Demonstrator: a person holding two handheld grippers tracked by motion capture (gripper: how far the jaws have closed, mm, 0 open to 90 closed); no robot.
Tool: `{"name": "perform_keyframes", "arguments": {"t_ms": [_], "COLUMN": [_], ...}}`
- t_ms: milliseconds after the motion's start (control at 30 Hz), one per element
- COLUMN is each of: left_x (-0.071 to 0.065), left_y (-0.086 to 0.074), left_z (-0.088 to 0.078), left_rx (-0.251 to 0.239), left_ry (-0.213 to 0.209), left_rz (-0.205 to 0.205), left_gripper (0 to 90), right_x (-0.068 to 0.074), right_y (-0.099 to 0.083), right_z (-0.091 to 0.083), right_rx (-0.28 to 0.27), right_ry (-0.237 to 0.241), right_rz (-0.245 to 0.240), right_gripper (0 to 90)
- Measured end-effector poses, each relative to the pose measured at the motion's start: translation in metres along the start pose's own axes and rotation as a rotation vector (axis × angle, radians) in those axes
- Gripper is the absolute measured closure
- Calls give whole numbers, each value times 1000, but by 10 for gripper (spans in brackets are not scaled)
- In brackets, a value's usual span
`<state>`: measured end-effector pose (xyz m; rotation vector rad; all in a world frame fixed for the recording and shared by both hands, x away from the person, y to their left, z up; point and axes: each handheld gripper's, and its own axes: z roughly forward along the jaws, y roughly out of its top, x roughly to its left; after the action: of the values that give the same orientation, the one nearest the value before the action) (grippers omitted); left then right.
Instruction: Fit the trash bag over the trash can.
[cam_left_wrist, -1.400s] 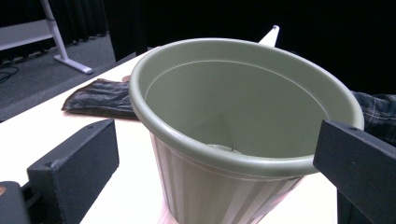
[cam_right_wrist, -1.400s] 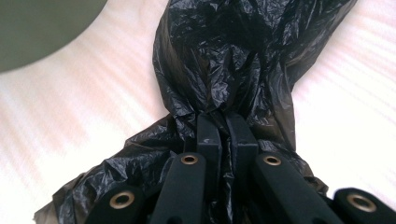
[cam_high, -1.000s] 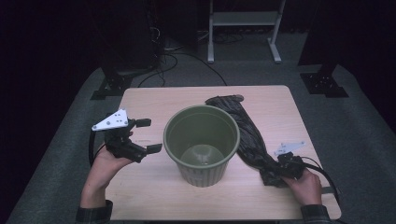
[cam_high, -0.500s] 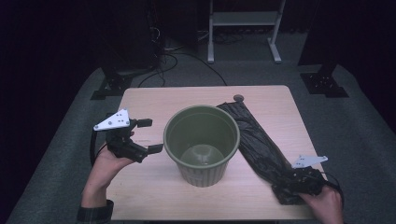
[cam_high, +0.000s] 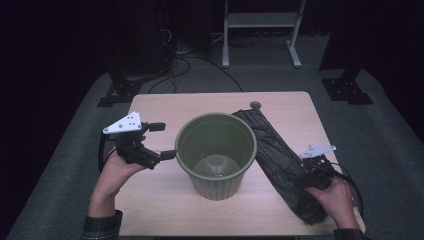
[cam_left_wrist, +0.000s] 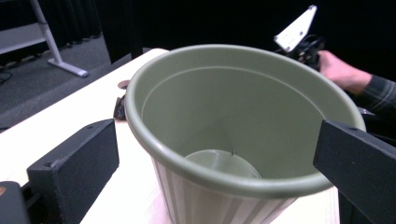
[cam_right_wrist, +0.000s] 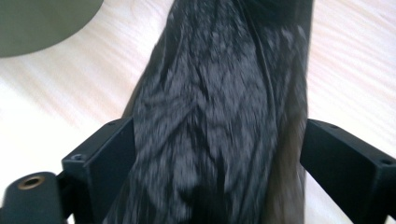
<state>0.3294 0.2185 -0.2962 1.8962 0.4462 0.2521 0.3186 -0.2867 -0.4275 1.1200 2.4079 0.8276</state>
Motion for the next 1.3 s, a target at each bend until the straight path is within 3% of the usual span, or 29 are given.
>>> {"name": "perform_keyframes", "arguments": {"t_ms": [200,333,500,800,967,1200,1300], "left_x": [5,6,3,2,3,2,3], "left_y": [10,11,9,5,4,4,4], "left_z": [5,8,13,16,15,16,15], "left_rx": [-6,-16,-5,-4,-3,-4,-5], "left_ry": [-13,-22,-31,-39,-36,-37,-34], "left_rz": [11,16,37,32,30,29,29], "left_gripper": [0,0,0,0,0,0,0], "right_x": [-1,-6,-5,-7,-9,-13,-14], "right_y": [22,27,25,17,10,2,-1], "right_z": [30,50,77,78,67,54,53], "right_rx": [23,10,72,57,26,7,6], "right_ry": [4,40,25,71,76,78,82], "right_rz": [-19,17,-2,36,34,46,58], "right_gripper": [0,0,0,12,254,722,848]}}
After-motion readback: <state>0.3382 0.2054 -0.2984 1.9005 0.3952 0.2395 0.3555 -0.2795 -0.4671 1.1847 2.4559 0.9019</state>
